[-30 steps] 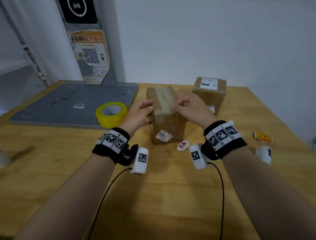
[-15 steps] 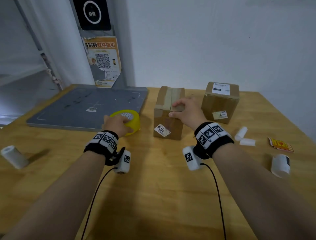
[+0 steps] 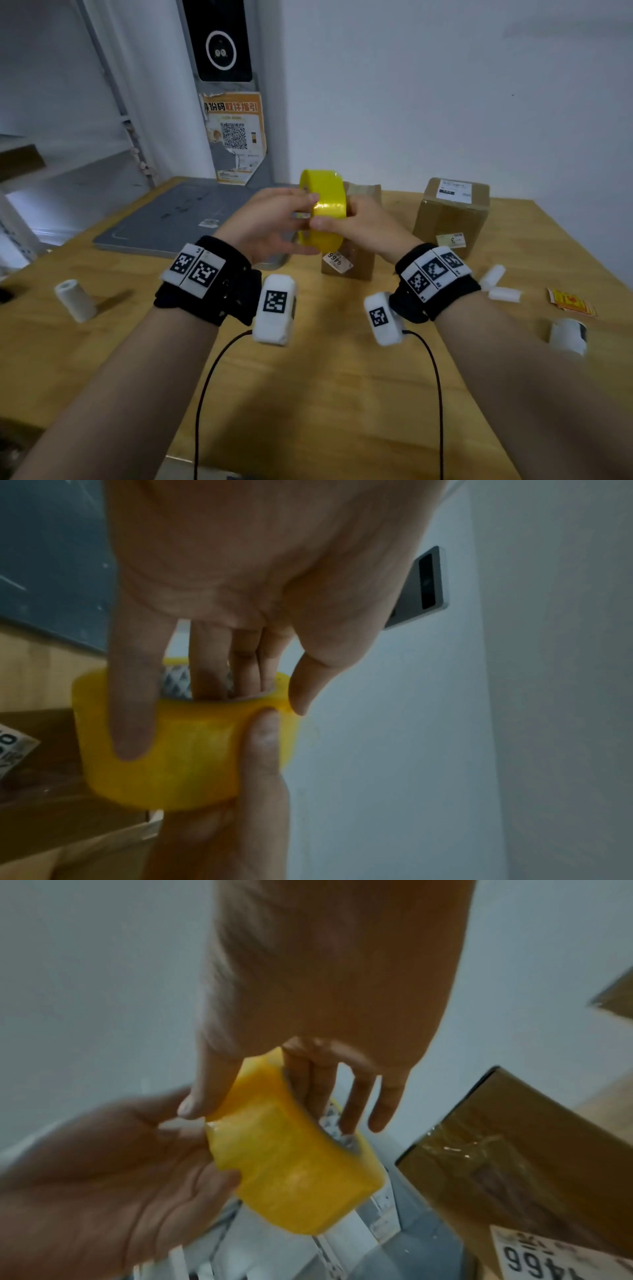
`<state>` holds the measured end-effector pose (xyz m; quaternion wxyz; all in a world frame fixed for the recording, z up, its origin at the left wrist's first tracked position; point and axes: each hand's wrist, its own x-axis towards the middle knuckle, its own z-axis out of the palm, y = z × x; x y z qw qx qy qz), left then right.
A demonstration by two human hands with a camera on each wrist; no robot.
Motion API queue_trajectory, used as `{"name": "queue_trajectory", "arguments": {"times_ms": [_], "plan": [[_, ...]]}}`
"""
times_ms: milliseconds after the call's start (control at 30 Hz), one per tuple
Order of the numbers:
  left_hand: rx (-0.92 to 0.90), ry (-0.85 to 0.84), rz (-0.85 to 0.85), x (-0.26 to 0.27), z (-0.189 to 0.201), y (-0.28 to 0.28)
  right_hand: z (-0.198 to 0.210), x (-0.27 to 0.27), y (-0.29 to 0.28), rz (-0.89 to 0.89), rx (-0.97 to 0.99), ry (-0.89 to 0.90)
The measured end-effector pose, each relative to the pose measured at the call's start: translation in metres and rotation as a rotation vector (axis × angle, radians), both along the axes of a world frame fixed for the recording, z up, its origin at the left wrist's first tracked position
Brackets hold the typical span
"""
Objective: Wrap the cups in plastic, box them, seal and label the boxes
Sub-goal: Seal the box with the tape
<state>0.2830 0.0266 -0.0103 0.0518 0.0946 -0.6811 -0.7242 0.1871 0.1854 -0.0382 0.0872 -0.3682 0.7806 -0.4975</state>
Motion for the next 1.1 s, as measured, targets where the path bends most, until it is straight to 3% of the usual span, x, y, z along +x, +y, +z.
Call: {"name": "queue_trajectory", "arguments": {"times_ms": [100, 200, 267, 367, 600, 767, 900, 1100], "plan": [[-0.129, 0.059, 0.065, -0.006, 0.011, 0.013, 0.01, -0.002, 0.015, -0.122, -0.165, -0.024], [-0.46, 0.251, 0.271, -0.025, 0.019, 0.018, 0.02, -0.003, 0.038, -0.13, -0.058, 0.042], [-0.626, 0.355, 0.217, -0.038, 0.024, 0.024, 0.022, -0.001, 0.052, -0.113, 0.023, 0.075], [-0.733, 0.364, 0.135, -0.053, 0.023, 0.033, 0.021, 0.002, 0.064, -0.079, 0.017, 0.077], [-0.733, 0.469, 0.195, -0.065, 0.009, 0.043, 0.026, 0.009, 0.085, -0.022, -0.043, -0.074], [-0.585, 0.395, 0.148, -0.067, 0.011, 0.047, 0.029, 0.012, 0.089, -0.017, -0.089, -0.136], [-0.654, 0.434, 0.126, -0.065, 0.012, 0.044, 0.027, 0.012, 0.087, -0.019, -0.085, -0.131], [-0.62, 0.414, 0.196, -0.063, 0.004, 0.043, 0.036, 0.017, 0.078, -0.062, -0.075, -0.243]]}}
